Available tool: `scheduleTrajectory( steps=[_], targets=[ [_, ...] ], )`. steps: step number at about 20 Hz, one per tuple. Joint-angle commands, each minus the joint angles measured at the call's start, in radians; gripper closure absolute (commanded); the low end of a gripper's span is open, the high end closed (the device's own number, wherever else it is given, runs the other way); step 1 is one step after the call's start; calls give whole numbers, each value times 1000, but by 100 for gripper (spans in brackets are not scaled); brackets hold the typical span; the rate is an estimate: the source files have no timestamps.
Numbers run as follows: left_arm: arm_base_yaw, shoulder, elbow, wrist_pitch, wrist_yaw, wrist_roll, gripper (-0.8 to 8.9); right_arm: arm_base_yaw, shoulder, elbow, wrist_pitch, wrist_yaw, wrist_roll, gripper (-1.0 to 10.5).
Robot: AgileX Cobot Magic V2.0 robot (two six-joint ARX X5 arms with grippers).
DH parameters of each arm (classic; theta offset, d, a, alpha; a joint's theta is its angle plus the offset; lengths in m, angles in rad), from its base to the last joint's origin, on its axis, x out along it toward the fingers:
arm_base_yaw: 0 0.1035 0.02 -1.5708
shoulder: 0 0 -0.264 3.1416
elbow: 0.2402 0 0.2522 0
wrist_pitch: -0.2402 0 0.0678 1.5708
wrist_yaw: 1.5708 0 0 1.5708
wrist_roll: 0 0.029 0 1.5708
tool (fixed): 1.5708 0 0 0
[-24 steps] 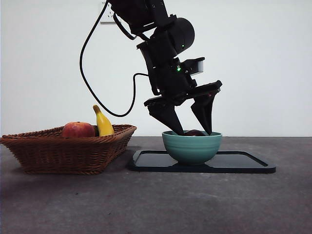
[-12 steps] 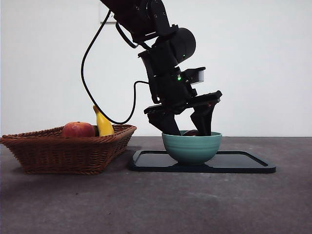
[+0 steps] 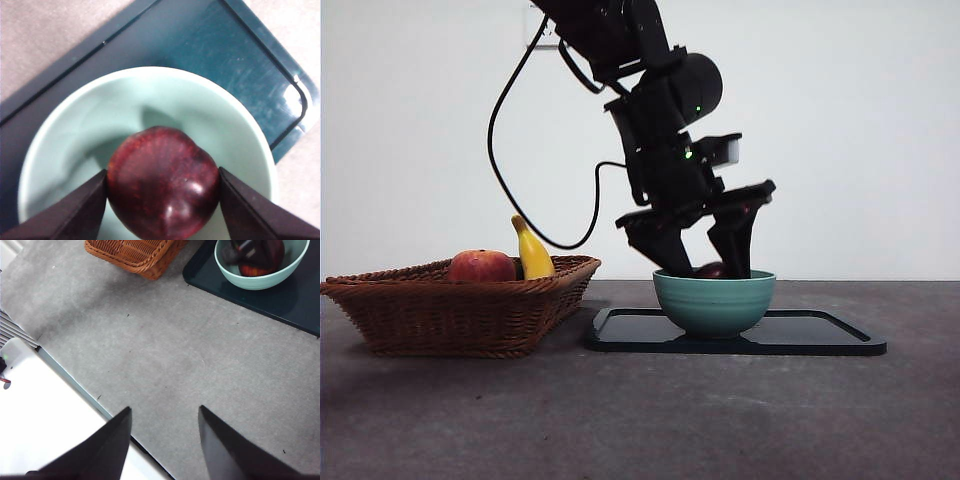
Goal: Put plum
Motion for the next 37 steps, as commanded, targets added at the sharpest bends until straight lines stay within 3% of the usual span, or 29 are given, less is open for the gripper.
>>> scheduleTrajectory(
  steps=[1,15,27,34,37],
  targets=[
    [-9,23,104,-27,-2,16,537,5,3,8,2,1,-14,734],
    [71,-39,637,-455,3,13,537,4,2,8,4,46,-19,734],
    [201,-332,640,-713,2,-11,538,4,2,8,7,46,-42,734],
    [208,-413,632,-731,-2,-38,538,4,2,8,26,41,-42,734],
    [208,-427,617,-737,-53,-38,538,4,-5,8,26,41,-41,734]
  ],
)
